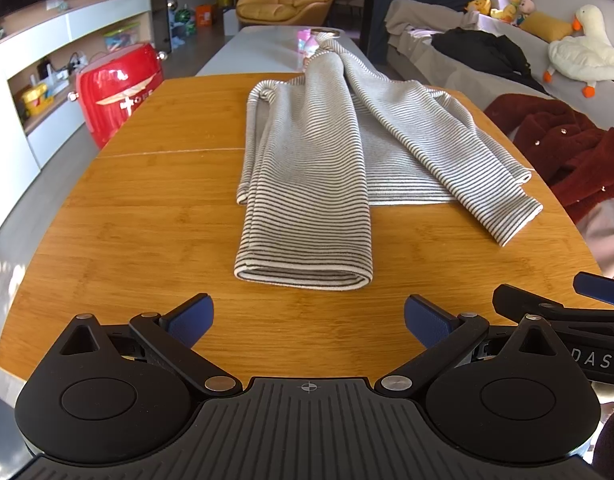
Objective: Fold clothes
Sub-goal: 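Grasp the striped shirt's folded edge with the left gripper while the right gripper grasps beside it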
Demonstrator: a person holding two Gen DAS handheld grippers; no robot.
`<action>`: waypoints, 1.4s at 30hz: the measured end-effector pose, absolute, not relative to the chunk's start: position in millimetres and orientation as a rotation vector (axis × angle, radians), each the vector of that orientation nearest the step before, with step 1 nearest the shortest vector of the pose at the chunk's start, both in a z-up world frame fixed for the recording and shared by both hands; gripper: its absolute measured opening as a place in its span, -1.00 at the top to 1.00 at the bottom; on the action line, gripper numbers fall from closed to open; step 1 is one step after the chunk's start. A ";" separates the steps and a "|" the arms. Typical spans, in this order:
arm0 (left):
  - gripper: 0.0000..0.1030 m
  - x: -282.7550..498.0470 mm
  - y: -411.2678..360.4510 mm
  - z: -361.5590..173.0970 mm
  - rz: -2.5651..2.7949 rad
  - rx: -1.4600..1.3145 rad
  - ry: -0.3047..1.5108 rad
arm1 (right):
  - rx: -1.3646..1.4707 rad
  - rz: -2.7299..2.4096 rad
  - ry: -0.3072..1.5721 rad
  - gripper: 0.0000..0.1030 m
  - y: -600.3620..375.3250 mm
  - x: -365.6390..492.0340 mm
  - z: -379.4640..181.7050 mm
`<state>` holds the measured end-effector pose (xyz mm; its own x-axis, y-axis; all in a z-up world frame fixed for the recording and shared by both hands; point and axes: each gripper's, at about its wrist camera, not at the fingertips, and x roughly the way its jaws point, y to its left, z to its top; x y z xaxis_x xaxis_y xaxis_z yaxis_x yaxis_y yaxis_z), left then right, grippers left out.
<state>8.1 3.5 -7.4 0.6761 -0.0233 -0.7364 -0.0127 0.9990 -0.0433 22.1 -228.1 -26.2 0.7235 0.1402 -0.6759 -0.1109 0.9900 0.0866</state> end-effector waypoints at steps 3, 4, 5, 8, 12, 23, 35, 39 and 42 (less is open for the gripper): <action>-1.00 8.5 4.1 -8.0 -0.006 -0.047 0.828 | 0.023 0.139 0.729 -1.00 -227.4 23.5 -24.5; -1.00 10.3 5.3 -7.6 -0.010 -0.055 0.826 | 0.017 0.139 0.721 -1.00 -227.2 23.9 -23.8; -1.00 12.1 6.5 -7.1 -0.013 -0.063 0.825 | 0.010 0.139 0.713 -1.00 -226.9 24.4 -23.2; -1.00 17.5 10.1 -5.7 -0.024 -0.087 0.821 | -0.009 0.138 0.689 -1.00 -226.2 25.9 -21.2; -1.00 24.8 15.9 0.4 -0.036 -0.104 0.771 | 0.049 0.172 0.625 -1.00 -234.0 32.7 -20.7; -1.00 108.6 26.1 4.5 -0.181 -0.021 0.682 | 0.349 0.363 0.660 -1.00 -262.3 125.3 -21.9; -1.00 237.6 25.1 16.5 -0.215 -0.030 0.711 | 0.257 0.254 0.661 -1.00 -256.7 225.3 -12.9; -0.93 271.4 14.0 5.1 -0.216 0.001 0.768 | 0.196 0.253 0.709 -1.00 -247.5 243.0 -20.8; -0.68 285.1 8.5 -2.1 -0.229 0.002 0.808 | 0.150 0.251 0.745 -1.00 -240.7 256.2 -26.7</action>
